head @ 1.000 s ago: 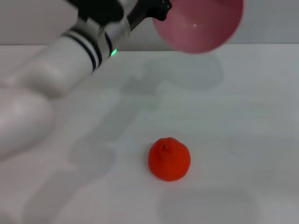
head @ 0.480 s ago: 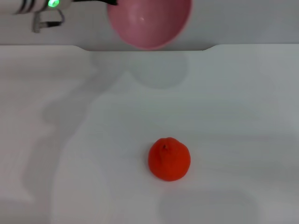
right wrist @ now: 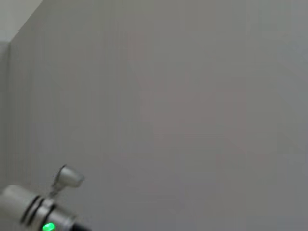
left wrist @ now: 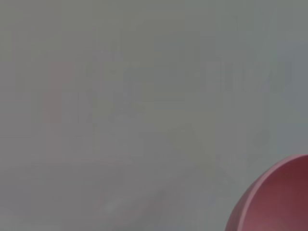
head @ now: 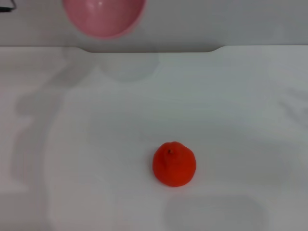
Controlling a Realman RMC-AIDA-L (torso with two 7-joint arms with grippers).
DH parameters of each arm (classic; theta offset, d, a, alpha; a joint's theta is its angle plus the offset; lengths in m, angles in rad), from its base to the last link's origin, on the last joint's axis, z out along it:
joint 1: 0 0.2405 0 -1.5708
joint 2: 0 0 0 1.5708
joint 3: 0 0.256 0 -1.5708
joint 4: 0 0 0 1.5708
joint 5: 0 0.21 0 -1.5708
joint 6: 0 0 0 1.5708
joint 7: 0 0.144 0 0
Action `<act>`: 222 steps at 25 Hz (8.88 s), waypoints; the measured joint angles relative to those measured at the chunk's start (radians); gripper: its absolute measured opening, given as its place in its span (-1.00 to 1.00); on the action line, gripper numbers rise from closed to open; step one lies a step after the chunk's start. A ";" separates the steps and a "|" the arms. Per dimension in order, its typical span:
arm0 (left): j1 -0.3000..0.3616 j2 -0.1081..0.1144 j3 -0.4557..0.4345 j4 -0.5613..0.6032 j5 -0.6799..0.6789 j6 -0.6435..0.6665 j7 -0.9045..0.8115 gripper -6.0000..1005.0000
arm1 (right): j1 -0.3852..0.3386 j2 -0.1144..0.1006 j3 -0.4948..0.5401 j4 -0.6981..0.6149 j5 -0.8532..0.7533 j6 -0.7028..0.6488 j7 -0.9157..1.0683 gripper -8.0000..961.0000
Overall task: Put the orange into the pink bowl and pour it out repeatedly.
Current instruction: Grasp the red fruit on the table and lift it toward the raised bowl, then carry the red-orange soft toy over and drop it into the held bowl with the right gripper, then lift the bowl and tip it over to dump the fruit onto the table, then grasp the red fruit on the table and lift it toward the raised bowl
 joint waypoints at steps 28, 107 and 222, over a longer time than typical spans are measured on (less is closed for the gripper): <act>-0.025 -0.017 -0.091 0.007 0.125 0.117 0.112 -0.90 | 0.440 0.002 -0.839 0.106 -0.705 0.381 0.761 0.02; -0.051 -0.104 0.216 -0.008 0.111 0.352 0.016 -0.90 | 0.295 -0.001 -0.644 -0.595 -0.602 0.183 0.806 -0.82; -0.064 -0.015 -0.055 -0.046 0.063 0.270 0.060 -0.90 | 0.131 -0.003 -0.596 -0.420 -0.678 0.132 0.798 -0.09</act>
